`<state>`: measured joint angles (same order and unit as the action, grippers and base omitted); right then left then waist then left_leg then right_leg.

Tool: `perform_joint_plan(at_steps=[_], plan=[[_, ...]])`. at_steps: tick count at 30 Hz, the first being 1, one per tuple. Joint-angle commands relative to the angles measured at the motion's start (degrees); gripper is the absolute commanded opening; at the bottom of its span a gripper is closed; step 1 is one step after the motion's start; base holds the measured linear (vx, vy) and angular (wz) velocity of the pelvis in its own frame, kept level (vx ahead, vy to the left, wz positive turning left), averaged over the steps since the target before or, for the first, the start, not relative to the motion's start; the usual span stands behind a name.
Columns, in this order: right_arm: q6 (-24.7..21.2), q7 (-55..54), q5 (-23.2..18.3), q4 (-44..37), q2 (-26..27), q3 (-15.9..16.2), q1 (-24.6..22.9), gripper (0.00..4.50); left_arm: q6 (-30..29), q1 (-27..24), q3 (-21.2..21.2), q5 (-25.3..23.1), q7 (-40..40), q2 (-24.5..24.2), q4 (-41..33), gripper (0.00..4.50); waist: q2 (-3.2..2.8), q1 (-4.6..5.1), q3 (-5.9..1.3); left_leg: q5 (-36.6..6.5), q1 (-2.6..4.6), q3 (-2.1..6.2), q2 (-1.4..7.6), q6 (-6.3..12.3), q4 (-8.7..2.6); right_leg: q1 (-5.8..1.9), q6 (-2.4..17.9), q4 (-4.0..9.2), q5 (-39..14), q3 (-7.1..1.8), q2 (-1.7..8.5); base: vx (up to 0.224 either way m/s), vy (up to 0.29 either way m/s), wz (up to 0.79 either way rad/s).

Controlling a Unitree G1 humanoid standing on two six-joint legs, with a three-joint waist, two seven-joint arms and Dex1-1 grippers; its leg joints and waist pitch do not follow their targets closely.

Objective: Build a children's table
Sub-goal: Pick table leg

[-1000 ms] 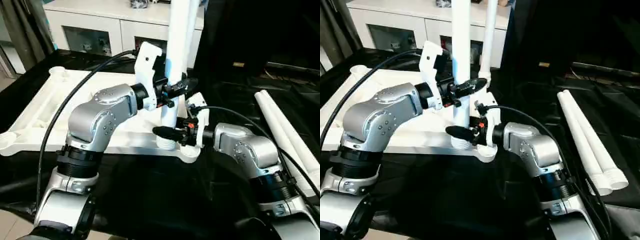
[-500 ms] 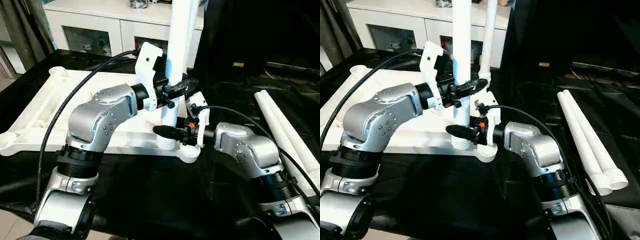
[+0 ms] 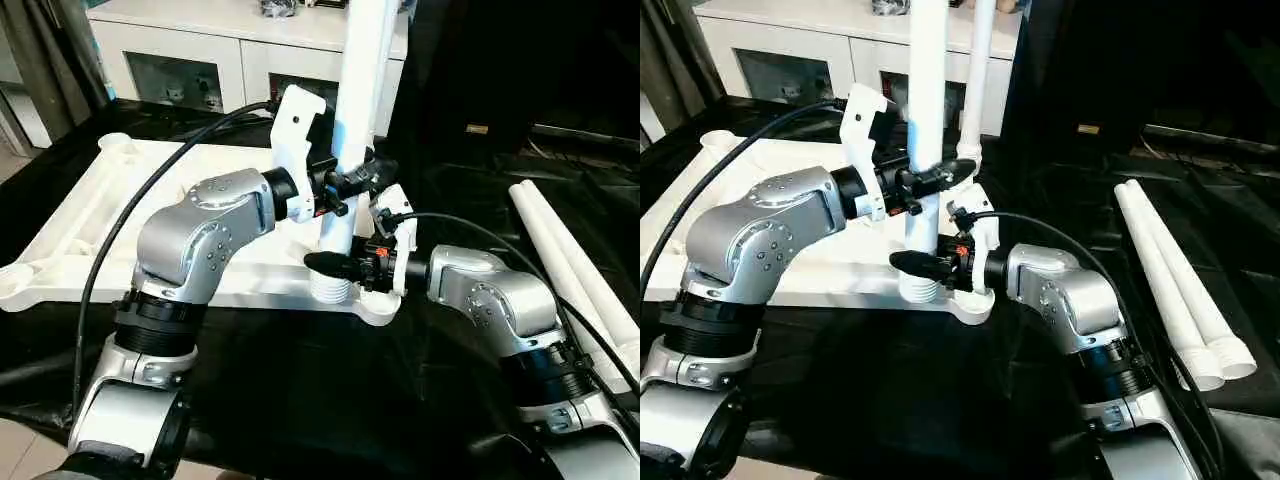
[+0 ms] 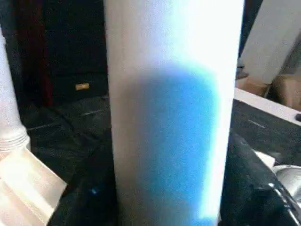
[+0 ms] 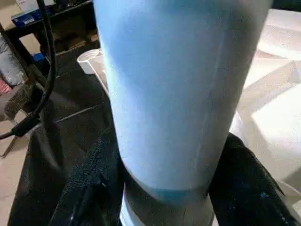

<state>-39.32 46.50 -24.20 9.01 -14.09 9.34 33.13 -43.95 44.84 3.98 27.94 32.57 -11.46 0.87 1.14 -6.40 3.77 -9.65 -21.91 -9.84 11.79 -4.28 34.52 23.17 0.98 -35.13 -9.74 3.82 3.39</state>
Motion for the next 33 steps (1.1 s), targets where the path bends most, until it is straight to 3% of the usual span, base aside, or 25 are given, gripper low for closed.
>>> perform_joint_plan(at_steps=[1, 5, 6, 9, 11, 12, 13, 14, 16, 18, 21, 22, 23, 25, 31, 32, 33], plan=[[0.9, -1.2, -0.1, -0.2, 0.1, -2.0, 0.0, 1.95, 3.3, 0.0, -1.9, 1.2, -0.4, 1.5, -1.3, 2.94, -0.05, 0.09, -4.73, -7.6, 1.00, 0.14, 1.11, -1.19, -3.57, -3.32, 9.5, 3.67, -10.0, -2.53, 4.07, 0.000, 0.000, 0.00], [1.9, -3.2, -0.3, 0.2, 1.3, -3.7, -0.3, 1.94, 16.1, -0.5, -7.5, 3.8, 0.0, 6.7, -0.5, 2.96, 0.14, -0.07, -4.81, -7.4, 0.74, 0.16, 1.08, -1.00, -3.52, -3.57, 9.7, 3.86, -9.8, -2.58, 4.33, 0.000, 0.000, 0.00], [2.8, -4.5, -0.4, 0.6, 1.9, -4.8, -0.4, 1.94, 18.0, 0.1, -11.1, 6.6, -2.0, 9.2, -0.5, 2.96, 0.14, -0.03, -4.82, -7.3, 0.74, 0.16, 1.11, -0.99, -3.53, -3.61, 9.8, 3.78, -9.5, -2.56, 4.31, 0.000, 0.000, 0.00], [3.6, -6.6, -0.4, 1.2, 2.7, -6.3, -0.4, 1.93, 17.7, 0.6, -13.7, 9.7, -1.9, 10.4, -0.7, 2.96, 0.00, 0.03, -4.79, -7.7, 0.87, 0.11, 1.07, -0.80, -3.50, -3.40, 10.4, 3.60, -9.3, -2.51, 4.21, 0.000, 0.000, 0.00], [5.4, -10.0, 0.6, 2.6, 3.2, -8.1, -0.2, 1.93, 17.2, 0.2, -13.6, 9.9, 1.0, 9.0, -0.1, 2.96, -0.06, 0.15, -4.70, -8.3, 1.07, 0.07, 1.02, -0.92, -3.60, -3.11, 9.3, 3.95, -11.5, -2.50, 4.10, 0.000, 0.000, 0.00], [6.3, -11.8, 1.4, 3.4, 3.2, -8.9, -0.2, 1.93, 17.3, -0.2, -12.7, 8.6, 2.3, 7.7, 0.3, 2.96, -0.43, 0.16, -4.74, -8.6, 1.17, 0.13, 1.02, -1.18, -3.62, -3.07, 9.1, 3.89, -12.0, -2.48, 4.06, 0.000, 0.000, 0.00], [7.1, -12.8, 2.2, 3.8, 3.0, -9.2, -0.2, 1.93, 18.1, -0.8, -11.0, 6.6, 3.8, 6.1, 0.7, 2.96, -0.32, 0.24, -4.70, -8.7, 1.19, 0.11, 1.03, -1.33, -3.68, -3.03, 8.7, 4.01, -12.3, -2.48, 3.99, 0.000, 0.000, 0.00], [7.9, -13.7, 3.7, 4.1, 1.8, -9.4, -0.7, 1.93, 20.2, -2.7, -5.3, 0.7, 8.4, 1.2, 1.2, 2.96, -0.39, 0.26, -4.69, -8.9, 1.28, 0.36, 1.09, -1.66, -3.91, -2.98, 7.0, 4.12, -13.6, -2.44, 3.96, 0.000, 0.000, 0.00], [7.9, -13.6, 4.5, 3.6, 0.6, -9.3, -1.5, 1.93, 24.0, -4.8, 0.6, -5.8, 12.9, -3.6, 2.1, 2.96, -0.62, 0.26, -4.71, -8.8, 1.45, 0.47, 1.13, -1.86, -4.00, -2.85, 5.4, 4.04, -13.6, -2.52, 3.84, 0.000, 0.000, 0.00], [7.5, -13.0, 4.9, 2.2, -0.7, -9.2, -2.5, 1.93, 26.3, -6.7, 5.0, -9.7, 16.8, -7.5, 3.1, 2.96, -0.77, 0.29, -4.77, -8.5, 1.49, 0.32, 1.12, -2.22, -3.98, -2.87, 5.5, 3.84, -12.0, -2.65, 3.83, 0.000, 0.000, 0.00], [6.0, -11.8, 4.5, -0.5, -2.9, -9.2, -4.4, 1.93, 26.6, -9.7, 11.1, -11.8, 24.5, -12.8, 4.1, 2.96, -0.80, 0.48, -4.88, -8.1, 1.39, 0.21, 1.21, -2.64, -4.00, -3.04, 7.6, 3.17, -8.4, -2.73, 3.91, 0.000, 0.000, 0.00], [5.9, -11.7, 4.5, -0.7, -3.1, -9.3, -4.5, 1.93, 26.4, -9.9, 11.7, -11.9, 25.2, -13.2, 4.2, 2.96, -0.83, 0.40, -4.92, -7.9, 1.45, 0.24, 1.16, -2.53, -4.00, -3.08, 8.0, 3.22, -7.9, -2.70, 3.93, 0.000, 0.000, 0.00], [6.0, -11.6, 4.6, -1.2, -3.7, -9.1, -5.0, 1.93, 25.7, -10.5, 13.6, -12.0, 27.6, -14.4, 4.5, 2.96, -1.22, 0.48, -4.85, -8.0, 1.41, 0.20, 1.17, -2.59, -3.99, -3.04, 9.1, 3.00, -6.9, -2.73, 3.92, 0.000, 0.000, 0.00], [6.1, -11.3, 5.0, -1.7, -4.5, -8.7, -5.7, 1.93, 25.9, -10.8, 16.2, -13.5, 29.4, -15.2, 6.1, 2.96, -1.22, 0.64, -4.71, -9.4, 1.46, 0.08, 1.04, -2.58, -3.97, -3.03, 9.5, 3.27, -8.0, -2.77, 3.85, 0.000, 0.000, 0.00], [5.5, -10.8, 4.9, -3.0, -5.2, -8.3, -6.6, 1.93, 28.9, -9.4, 20.5, -19.9, 30.0, -14.7, 14.9, 2.96, -1.09, 1.31, -4.45, -13.1, 1.41, 0.26, 0.90, -2.90, -4.16, -3.18, 7.9, 4.31, -15.4, -2.74, 3.98, 0.000, 0.000, 0.00], [5.1, -10.6, 5.0, -3.7, -5.3, -8.1, -7.0, 1.93, 30.3, -8.6, 21.2, -21.8, 30.2, -14.4, 18.5, 2.96, -1.51, 1.41, -4.47, -13.7, 1.65, 0.28, 0.95, -3.00, -4.10, -2.92, 7.9, 4.47, -16.0, -2.72, 3.97, 0.000, 0.000, 0.00], [4.9, -10.4, 5.0, -4.3, -5.5, -7.8, -7.3, 1.93, 31.0, -8.0, 21.7, -22.9, 30.1, -14.3, 21.0, 2.96, -1.26, 1.43, -4.40, -14.0, 1.56, 0.33, 0.84, -2.87, -4.14, -3.08, 7.5, 4.61, -16.9, -2.68, 3.92, 0.000, 0.000, 0.00]])
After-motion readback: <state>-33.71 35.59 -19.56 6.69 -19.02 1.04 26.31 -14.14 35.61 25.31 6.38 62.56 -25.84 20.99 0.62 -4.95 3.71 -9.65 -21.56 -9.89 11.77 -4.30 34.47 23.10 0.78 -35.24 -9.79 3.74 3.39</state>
